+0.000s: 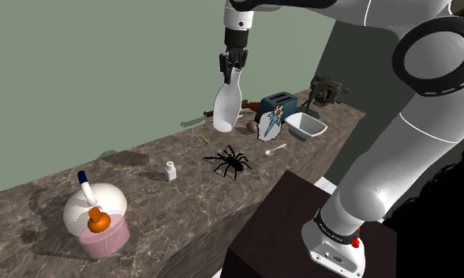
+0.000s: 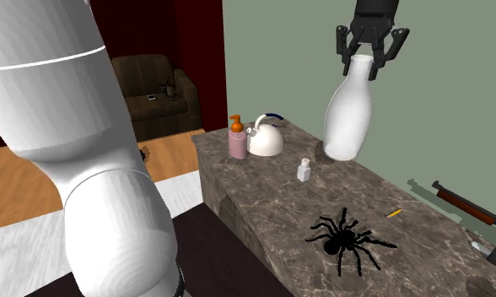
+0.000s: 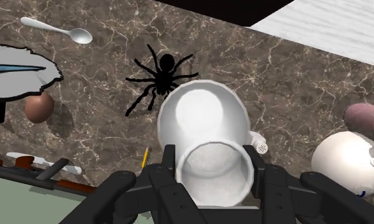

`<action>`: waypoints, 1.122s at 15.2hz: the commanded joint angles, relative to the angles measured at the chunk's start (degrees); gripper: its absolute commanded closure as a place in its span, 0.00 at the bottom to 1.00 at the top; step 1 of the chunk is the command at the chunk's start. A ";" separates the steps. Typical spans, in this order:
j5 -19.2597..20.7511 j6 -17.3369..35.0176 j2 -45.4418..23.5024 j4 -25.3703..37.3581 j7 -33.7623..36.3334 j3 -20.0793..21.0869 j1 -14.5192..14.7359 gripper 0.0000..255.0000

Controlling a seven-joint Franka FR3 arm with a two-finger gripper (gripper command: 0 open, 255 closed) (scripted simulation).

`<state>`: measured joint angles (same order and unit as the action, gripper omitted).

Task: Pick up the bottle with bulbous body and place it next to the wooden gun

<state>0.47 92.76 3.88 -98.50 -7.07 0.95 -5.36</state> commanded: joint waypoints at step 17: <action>-2.18 -1.29 -25.83 27.27 -20.04 -8.62 -11.77 1.00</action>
<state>-1.35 92.12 -19.59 -74.28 -25.87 -7.33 -16.21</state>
